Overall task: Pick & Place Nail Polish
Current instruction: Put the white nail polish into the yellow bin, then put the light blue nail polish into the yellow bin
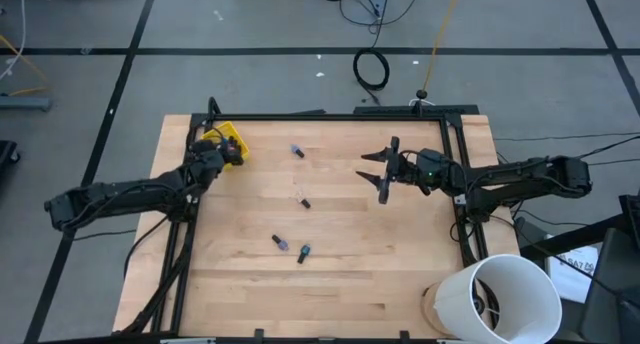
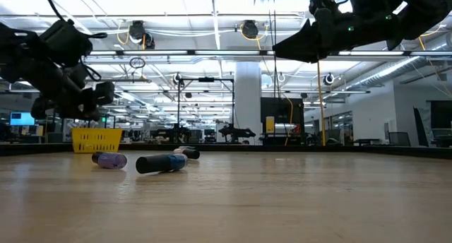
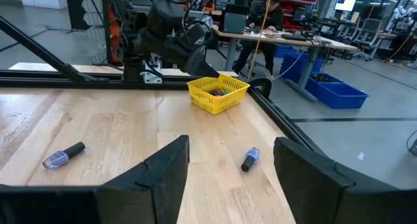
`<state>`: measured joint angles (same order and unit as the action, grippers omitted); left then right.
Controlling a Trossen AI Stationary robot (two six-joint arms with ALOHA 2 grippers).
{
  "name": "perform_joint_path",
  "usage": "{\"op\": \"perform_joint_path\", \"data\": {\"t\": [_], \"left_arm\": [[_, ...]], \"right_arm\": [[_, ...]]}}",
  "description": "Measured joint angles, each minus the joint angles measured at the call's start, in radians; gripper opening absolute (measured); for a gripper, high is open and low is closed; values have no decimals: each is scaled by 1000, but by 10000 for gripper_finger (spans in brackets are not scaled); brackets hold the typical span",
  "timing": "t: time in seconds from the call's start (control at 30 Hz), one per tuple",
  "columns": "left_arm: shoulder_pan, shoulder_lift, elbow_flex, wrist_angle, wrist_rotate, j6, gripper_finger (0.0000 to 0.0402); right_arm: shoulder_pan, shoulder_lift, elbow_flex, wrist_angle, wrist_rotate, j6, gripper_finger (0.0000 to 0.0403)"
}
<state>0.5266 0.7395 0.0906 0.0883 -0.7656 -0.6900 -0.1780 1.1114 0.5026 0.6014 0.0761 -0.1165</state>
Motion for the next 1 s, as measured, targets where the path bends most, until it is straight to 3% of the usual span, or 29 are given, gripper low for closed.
{"op": "perform_joint_path", "data": {"t": [0.57, 0.83, 1.0], "left_arm": [[12, 0, 0, -1, 2, 7, 118], [12, 0, 0, 8, -1, 35, 124], [12, 0, 0, 59, 44, 65, 124]], "right_arm": [[0, 0, 0, 0, 2, -3, 212], [0, 3, 0, 46, 53, -8, 212], [0, 58, 0, 75, 51, 0, 212]]}}
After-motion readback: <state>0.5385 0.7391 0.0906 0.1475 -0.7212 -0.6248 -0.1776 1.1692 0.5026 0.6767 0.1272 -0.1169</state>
